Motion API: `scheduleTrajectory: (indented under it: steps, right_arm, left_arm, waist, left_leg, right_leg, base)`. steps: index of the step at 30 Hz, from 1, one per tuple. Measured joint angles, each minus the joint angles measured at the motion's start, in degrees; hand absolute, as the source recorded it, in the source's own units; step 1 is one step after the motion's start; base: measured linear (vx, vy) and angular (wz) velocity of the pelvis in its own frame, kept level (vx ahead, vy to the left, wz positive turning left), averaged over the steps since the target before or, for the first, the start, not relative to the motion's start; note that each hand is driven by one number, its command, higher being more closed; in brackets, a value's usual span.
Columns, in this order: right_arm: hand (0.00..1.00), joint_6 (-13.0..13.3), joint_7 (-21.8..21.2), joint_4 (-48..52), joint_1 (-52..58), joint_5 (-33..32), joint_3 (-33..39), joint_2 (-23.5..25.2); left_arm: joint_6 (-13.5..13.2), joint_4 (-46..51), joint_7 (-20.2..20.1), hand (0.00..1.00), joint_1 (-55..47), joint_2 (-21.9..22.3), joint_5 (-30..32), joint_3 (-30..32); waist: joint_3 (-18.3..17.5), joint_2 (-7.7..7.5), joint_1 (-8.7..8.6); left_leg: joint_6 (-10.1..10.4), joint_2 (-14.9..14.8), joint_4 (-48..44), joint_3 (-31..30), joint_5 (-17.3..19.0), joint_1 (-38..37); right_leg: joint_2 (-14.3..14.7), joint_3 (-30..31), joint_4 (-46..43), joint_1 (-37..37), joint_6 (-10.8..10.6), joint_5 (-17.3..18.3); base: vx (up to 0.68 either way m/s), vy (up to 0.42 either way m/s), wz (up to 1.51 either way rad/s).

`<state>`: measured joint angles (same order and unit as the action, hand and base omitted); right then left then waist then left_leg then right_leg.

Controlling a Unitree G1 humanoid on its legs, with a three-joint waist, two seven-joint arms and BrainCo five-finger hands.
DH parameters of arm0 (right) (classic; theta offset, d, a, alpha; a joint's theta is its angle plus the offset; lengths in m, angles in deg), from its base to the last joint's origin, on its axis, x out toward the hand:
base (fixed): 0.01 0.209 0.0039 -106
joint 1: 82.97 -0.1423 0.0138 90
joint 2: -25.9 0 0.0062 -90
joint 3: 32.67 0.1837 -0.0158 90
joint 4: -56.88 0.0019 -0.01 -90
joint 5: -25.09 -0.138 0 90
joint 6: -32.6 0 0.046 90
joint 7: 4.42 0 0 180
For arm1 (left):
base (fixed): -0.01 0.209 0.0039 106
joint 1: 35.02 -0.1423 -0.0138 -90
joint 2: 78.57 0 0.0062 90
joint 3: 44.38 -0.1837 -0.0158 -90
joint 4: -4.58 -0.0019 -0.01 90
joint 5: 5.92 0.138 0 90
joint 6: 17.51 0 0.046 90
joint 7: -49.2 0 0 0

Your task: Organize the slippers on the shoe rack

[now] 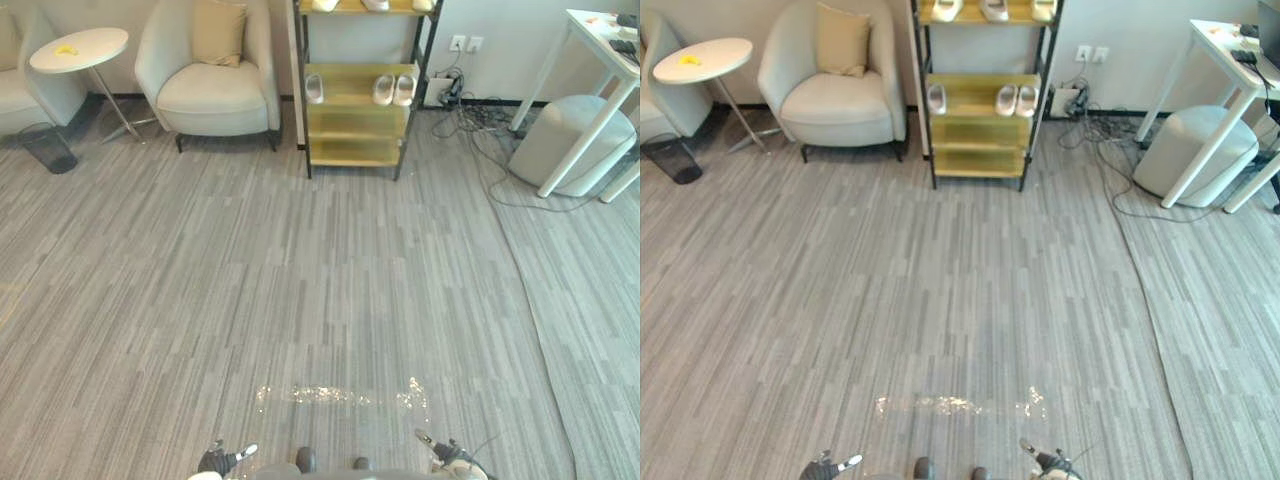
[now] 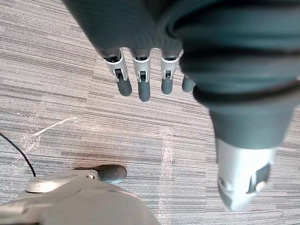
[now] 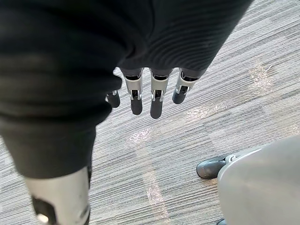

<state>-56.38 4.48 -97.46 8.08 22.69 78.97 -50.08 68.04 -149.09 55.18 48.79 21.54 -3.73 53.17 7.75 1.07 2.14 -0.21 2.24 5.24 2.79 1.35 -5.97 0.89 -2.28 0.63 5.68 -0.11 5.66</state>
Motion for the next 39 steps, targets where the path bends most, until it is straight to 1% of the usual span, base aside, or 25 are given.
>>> scheduleTrajectory:
  steps: [3, 6, 7, 8, 10, 11, 14, 17, 18, 19, 21, 22, 23, 24, 25, 27, 29, 31, 33, 34, 35, 36, 37, 38, 39]
  right_arm:
    - [0.00, 0.02, 0.05, 0.53, 0.05, -0.07, -0.48, 0.24]
    - [0.00, 0.10, 0.16, 2.14, 0.32, -0.38, -1.58, 1.03]
    - [0.00, 0.23, 0.15, 3.88, 0.81, -0.54, -1.73, 1.30]
    - [0.00, 0.44, 0.23, 5.20, 1.10, -1.33, -1.92, 1.81]
    - [0.00, 0.52, 0.39, 5.45, 1.33, -2.36, -2.33, 1.77]
    - [0.00, 0.41, 0.76, 5.46, 1.46, -2.67, -2.50, 1.80]
    - [0.00, 0.22, 0.86, 6.42, 1.07, -2.75, -3.19, 1.82]
    - [0.00, 0.17, 0.83, 6.43, 0.19, -2.74, -3.28, 2.08]
    - [0.00, -0.06, 0.80, 5.64, 0.11, -2.75, -3.59, 2.73]
    - [0.00, -0.09, 0.78, 5.71, 0.13, -2.70, -3.80, 3.21]
    - [0.00, -0.07, 0.47, 5.98, 0.14, -2.63, -3.91, 5.36]
    - [0.00, -0.25, -0.07, 6.02, 0.34, -2.44, -4.18, 5.68]
    - [0.00, -0.21, -0.08, 6.41, 0.41, -2.42, -4.13, 5.66]
    - [0.00, 0.22, -0.38, 7.79, 1.00, -2.19, -4.17, 5.49]
    - [0.00, 0.31, -0.43, 8.03, 1.07, -2.19, -4.16, 5.42]
    - [0.00, 0.86, -0.59, 10.28, 1.19, -2.16, -3.83, 5.21]
    - [0.00, 1.12, -0.64, 11.80, 1.13, -2.15, -3.73, 5.17]
    - [0.00, 1.29, -0.97, 11.61, 0.42, -2.13, -3.56, 4.90]
    - [0.00, 1.20, -1.02, 10.77, -0.39, -2.08, -3.53, 3.92]
    - [0.00, 1.17, -1.00, 10.53, -0.63, -2.08, -3.50, 3.73]
    - [0.00, 1.15, -1.00, 9.39, -0.56, -2.09, -3.52, 3.27]
    - [0.00, 0.64, -1.08, 8.31, -0.72, -2.09, -3.35, 1.74]
    - [0.00, 0.48, -0.89, 7.91, -1.08, -2.01, -2.54, 1.11]
    - [0.00, 0.49, -0.89, 7.93, -1.21, -2.02, -2.52, 0.90]
    - [0.00, 0.48, -0.95, 7.95, -1.56, -2.03, -2.50, 0.49]
  left_arm:
    - [0.09, 0.17, 0.02, 0.00, 0.25, -0.02, 0.01, 0.46]
    - [0.28, 2.08, 0.01, 0.00, 0.48, 0.40, -0.03, 2.20]
    - [0.29, 3.52, -0.02, 0.00, 0.11, 0.98, -0.08, 3.60]
    - [0.30, 5.03, -0.04, 0.00, 0.23, 1.43, -0.26, 5.49]
    - [0.30, 6.69, 0.01, 0.00, 0.16, 2.09, -1.13, 7.12]
    - [0.30, 7.34, 0.06, 0.00, -0.18, 2.19, -2.03, 7.31]
    - [0.21, 8.15, 0.08, 0.00, -0.31, 2.48, -3.91, 7.42]
    - [0.10, 7.98, 0.34, 0.00, -0.46, 3.35, -4.76, 8.38]
    - [-0.02, 7.28, 0.49, 0.00, -1.06, 2.95, -5.02, 9.14]
    - [-0.03, 7.30, 0.50, 0.00, -1.07, 2.83, -5.01, 9.34]
    - [-0.20, 7.09, 0.54, 0.00, -0.83, 2.28, -5.10, 9.52]
    - [0.04, 6.21, 0.62, 0.00, -0.04, 1.74, -4.91, 9.27]
    - [0.15, 5.92, 0.69, 0.00, 0.21, 1.42, -4.49, 8.77]
    - [0.36, 5.55, 0.78, 0.00, 1.13, 0.76, -4.49, 7.38]
    - [0.36, 5.55, 0.79, 0.00, 1.21, 0.77, -4.49, 7.23]
    - [0.39, 5.59, 0.89, 0.00, 3.59, 1.42, -4.59, 7.10]
    - [0.32, 5.64, 0.92, 0.00, 5.74, 2.93, -4.59, 7.06]
    - [0.31, 5.52, 0.82, 0.00, 7.04, 5.05, -4.59, 6.79]
    - [0.17, 5.48, 0.35, 0.00, 7.65, 7.11, -4.57, 6.20]
    - [0.17, 5.39, 0.29, 0.00, 7.62, 7.42, -4.54, 6.07]
    - [0.18, 5.09, 0.28, 0.00, 7.65, 7.68, -4.52, 6.07]
    - [0.28, 4.44, 0.22, 0.00, 7.93, 8.56, -4.26, 6.62]
    - [0.25, 4.42, 0.29, 0.00, 7.56, 9.17, -3.37, 7.40]
    - [0.26, 4.42, 0.30, 0.00, 7.61, 9.26, -3.37, 7.59]
    - [0.32, 4.42, 0.28, 0.00, 7.64, 9.41, -3.36, 8.85]
  waist:
    - [0.39, -0.28, -0.03]
    - [1.39, -0.45, 0.22]
    - [2.01, -0.18, 0.34]
    - [2.32, -0.47, 0.41]
    - [3.26, -0.88, 1.31]
    - [3.38, -0.80, 1.48]
    - [3.47, -0.85, 2.34]
    - [3.15, -1.25, 4.39]
    - [2.30, -2.07, 4.73]
    - [1.89, -2.53, 4.73]
    - [0.94, -4.20, 4.96]
    - [1.22, -4.87, 5.31]
    - [1.23, -4.92, 5.24]
    - [1.41, -4.77, 4.77]
    - [1.42, -4.75, 4.64]
    - [1.88, -3.60, 3.71]
    - [2.10, -3.33, 3.14]
    - [2.24, -3.46, 2.44]
    - [2.21, -3.30, 0.59]
    - [2.20, -3.31, 0.27]
    - [2.07, -3.51, -0.17]
    - [1.79, -1.32, -0.35]
    - [1.09, 0.93, -0.20]
    - [1.25, 1.25, -0.23]
    - [1.86, 2.32, -0.12]
  left_leg:
    - [0.36, -0.14, -2.73, 0.04, 1.68, 1.77]
    - [0.98, -1.42, -16.08, 0.56, 8.83, 7.18]
    - [1.74, -2.78, -25.38, 1.65, 12.21, 10.38]
    - [1.79, -4.13, -38.62, 2.77, 12.71, 16.32]
    - [1.95, -5.98, -51.65, 3.29, 12.04, 22.38]
    - [2.33, -7.26, -55.36, 3.31, 13.29, 25.07]
    - [3.28, -8.22, -48.92, 4.97, 13.82, 30.39]
    - [2.65, -5.98, -30.82, 5.38, 7.40, 31.60]
    - [0.46, -4.50, -32.23, 6.48, 4.94, 31.34]
    - [0.03, -4.24, -32.55, 7.10, 6.04, 31.33]
    - [-1.57, -3.52, -35.04, 9.03, 10.35, 29.56]
    - [-2.54, -2.53, -35.39, 10.03, 13.35, 25.35]
    - [-2.94, -2.24, -35.35, 10.27, 14.35, 23.50]
    - [-3.10, -1.51, -34.89, 10.03, 17.06, 17.46]
    - [-3.14, -1.44, -34.64, 10.00, 17.35, 16.53]
    - [-2.87, -1.73, -29.62, 8.94, 18.79, 8.52]
    - [-2.00, -2.75, -25.88, 7.94, 19.38, 3.60]
    - [-1.11, -3.52, -21.72, 7.55, 19.91, -2.03]
    - [0.24, -3.74, -17.65, 5.74, 20.64, -7.33]
    - [0.87, -3.72, -17.11, 5.01, 21.03, -8.21]
    - [1.93, -3.62, -16.60, 3.34, 21.65, -9.58]
    - [2.56, -6.03, -17.74, 0.58, 21.74, -10.65]
    - [3.94, -7.72, -23.84, -1.65, 20.56, -7.87]
    - [4.14, -7.94, -25.81, -1.88, 20.14, -7.26]
    - [4.11, -8.64, -34.26, -2.81, 17.69, -4.08]
  right_leg:
    - [-0.08, -0.39, -1.60, -0.94, 0.14, 1.14]
    - [0.21, -0.75, -5.66, -1.68, 0.70, 4.11]
    - [0.89, -0.73, -7.04, -1.62, 1.37, 5.97]
    - [1.25, -0.70, -7.96, -1.18, 2.48, 7.42]
    - [1.60, -0.47, -8.54, 0.67, 3.35, 8.46]
    - [1.74, -0.15, -8.61, 2.00, 3.68, 9.45]
    - [0.29, 1.54, -8.67, 4.11, 2.99, 11.92]
    - [-3.30, 4.30, -8.06, 5.50, 1.17, 14.54]
    - [-5.00, 6.11, -9.20, 6.39, 1.32, 15.78]
    - [-5.64, 6.35, -10.35, 5.88, 1.47, 15.57]
    - [-7.16, 6.80, -20.19, 2.62, -0.89, 14.22]
    - [-8.14, 7.88, -35.81, -2.14, -6.16, 11.08]
    - [-8.09, 8.50, -42.47, -4.34, -8.65, 8.85]
    - [-7.71, 8.29, -60.55, -10.85, -11.17, 5.88]
    - [-7.78, 7.79, -62.39, -11.83, -10.89, 5.99]
    - [-8.02, 1.37, -68.34, -20.50, -6.57, 8.22]
    - [-8.01, -4.26, -62.91, -25.42, -4.68, 9.63]
    - [-7.81, -9.31, -52.08, -28.86, -4.07, 9.48]
    - [-6.40, -10.15, -34.59, -30.18, -1.86, 5.55]
    - [-5.81, -9.25, -31.37, -30.39, -1.16, 3.83]
    - [-5.23, -8.45, -27.46, -30.19, 0.82, -0.56]
    - [-4.09, -9.11, -29.82, -29.35, 3.19, -2.14]
    - [-2.70, -10.66, -30.23, -28.59, 3.74, 0.50]
    - [-2.44, -11.01, -30.15, -28.06, 3.90, 1.04]
    - [-1.49, -11.49, -29.22, -25.76, 4.36, 2.47]
  base:
    - [0.01, -0.025, 0.06]
    - [0.05, -0.047, 0.04]
    - [0.02, -0.047, 0.02]
    - [0.03, -0.049, 0.00]
    - [0.14, -0.029, -0.09]
    - [0.24, 0.000, -0.12]
    - [0.34, 0.090, -0.23]
    - [0.50, 0.227, -0.59]
    - [0.44, 0.218, -0.42]
    - [0.60, 0.258, -0.38]
    - [0.70, 0.282, -0.34]
    - [0.60, 0.265, -0.33]
    - [0.66, 0.271, -0.23]
    - [0.53, 0.198, -0.07]
    - [0.52, 0.174, -0.02]
    - [0.40, 0.085, 0.13]
    - [0.57, 0.030, 0.21]
    - [0.53, -0.021, 0.16]
    - [0.54, -0.072, 0.43]
    - [0.62, -0.143, 0.67]
    - [0.66, -0.192, 0.66]
    - [0.79, -0.245, 0.65]
    - [0.65, -0.214, 0.41]
    - [0.62, -0.227, 0.17]
    - [0.63, -0.227, 0.00]
